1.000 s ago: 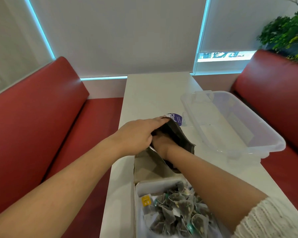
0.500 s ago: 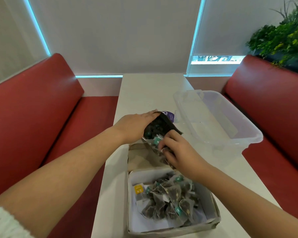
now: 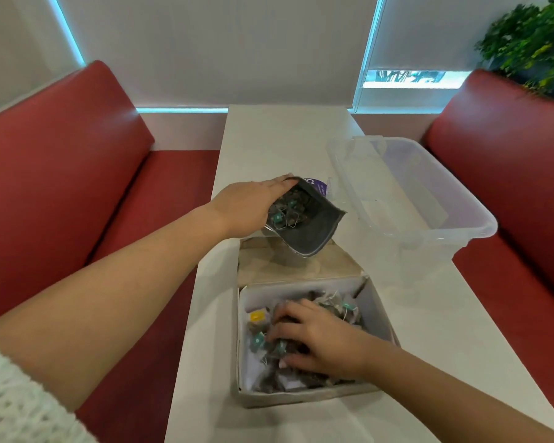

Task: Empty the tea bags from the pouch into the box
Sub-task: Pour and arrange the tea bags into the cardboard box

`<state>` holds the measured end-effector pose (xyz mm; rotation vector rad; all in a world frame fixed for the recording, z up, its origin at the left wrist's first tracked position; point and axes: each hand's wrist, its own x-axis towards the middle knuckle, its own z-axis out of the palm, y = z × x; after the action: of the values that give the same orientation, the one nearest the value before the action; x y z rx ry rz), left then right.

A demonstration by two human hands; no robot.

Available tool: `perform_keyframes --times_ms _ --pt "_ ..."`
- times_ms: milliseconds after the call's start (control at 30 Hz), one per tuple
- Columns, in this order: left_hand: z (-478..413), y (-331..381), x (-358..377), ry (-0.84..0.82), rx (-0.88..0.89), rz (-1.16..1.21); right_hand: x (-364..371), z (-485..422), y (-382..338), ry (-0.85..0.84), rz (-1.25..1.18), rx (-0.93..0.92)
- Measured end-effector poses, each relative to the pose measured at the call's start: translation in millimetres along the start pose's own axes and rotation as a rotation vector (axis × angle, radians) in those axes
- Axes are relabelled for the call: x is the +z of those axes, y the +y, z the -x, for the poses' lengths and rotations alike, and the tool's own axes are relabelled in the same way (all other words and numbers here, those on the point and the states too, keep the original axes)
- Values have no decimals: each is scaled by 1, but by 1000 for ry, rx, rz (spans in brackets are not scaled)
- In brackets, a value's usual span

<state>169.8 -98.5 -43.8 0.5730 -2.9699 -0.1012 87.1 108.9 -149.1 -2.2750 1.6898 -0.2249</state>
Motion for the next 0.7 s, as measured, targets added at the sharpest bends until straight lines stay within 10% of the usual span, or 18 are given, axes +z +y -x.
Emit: perform_keyframes --times_ms 167,300,600,700 --pt "1 -5 4 9 -7 7 -22 12 4 107 170 232" --pt "2 -5 7 27 4 38 -16 20 11 -185 227 469" --pt "0 -2 9 18 10 29 -14 -6 -2 246 -160 293" --pt "0 -1 7 12 15 43 -11 -7 -11 10 -171 255"
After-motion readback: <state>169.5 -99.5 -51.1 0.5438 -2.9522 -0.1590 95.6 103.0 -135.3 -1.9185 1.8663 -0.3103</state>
